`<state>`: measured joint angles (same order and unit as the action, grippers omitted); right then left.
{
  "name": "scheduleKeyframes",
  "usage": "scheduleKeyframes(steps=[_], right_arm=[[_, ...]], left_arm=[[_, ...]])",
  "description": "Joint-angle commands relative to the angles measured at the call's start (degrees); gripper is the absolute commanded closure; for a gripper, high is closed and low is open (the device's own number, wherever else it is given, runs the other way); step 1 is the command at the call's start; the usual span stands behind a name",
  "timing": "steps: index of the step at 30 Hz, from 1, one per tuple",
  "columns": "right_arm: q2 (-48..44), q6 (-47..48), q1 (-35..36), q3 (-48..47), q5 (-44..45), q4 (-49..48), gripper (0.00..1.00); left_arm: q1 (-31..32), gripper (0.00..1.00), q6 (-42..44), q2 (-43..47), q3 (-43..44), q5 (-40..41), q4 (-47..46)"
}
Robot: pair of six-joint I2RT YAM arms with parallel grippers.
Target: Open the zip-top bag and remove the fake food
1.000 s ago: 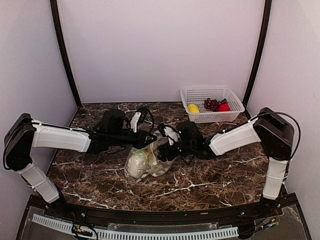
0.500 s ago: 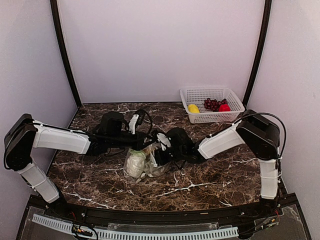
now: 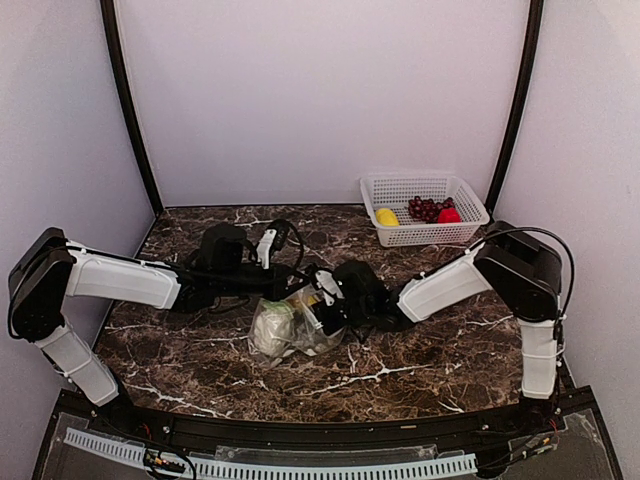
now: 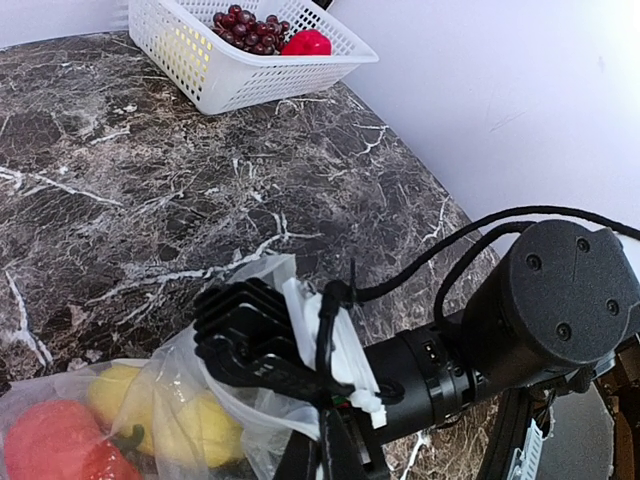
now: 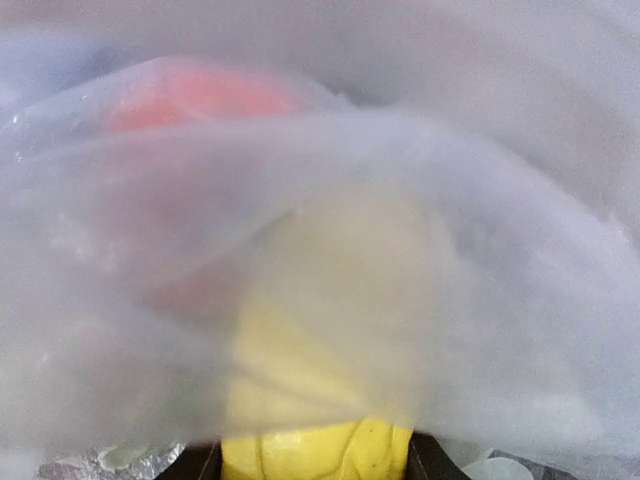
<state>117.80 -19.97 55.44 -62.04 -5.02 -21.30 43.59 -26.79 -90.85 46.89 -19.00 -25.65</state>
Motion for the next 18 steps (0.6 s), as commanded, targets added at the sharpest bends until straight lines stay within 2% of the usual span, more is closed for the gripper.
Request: scheduleKeyframes(steps=[1,18], right_arm=[[-6.78,1.33,0.5,2.55,0.14,4.87,0.67],[-20.15,0.3,0.49,12.73,-4.3,12.38,0.73]], left_arm=[[-0.43,0.99,0.54,0.26,-0.57,0.69,-0.86],[-0.48,0.99,2.53,-0.69,-0.61,3.21,1.6]])
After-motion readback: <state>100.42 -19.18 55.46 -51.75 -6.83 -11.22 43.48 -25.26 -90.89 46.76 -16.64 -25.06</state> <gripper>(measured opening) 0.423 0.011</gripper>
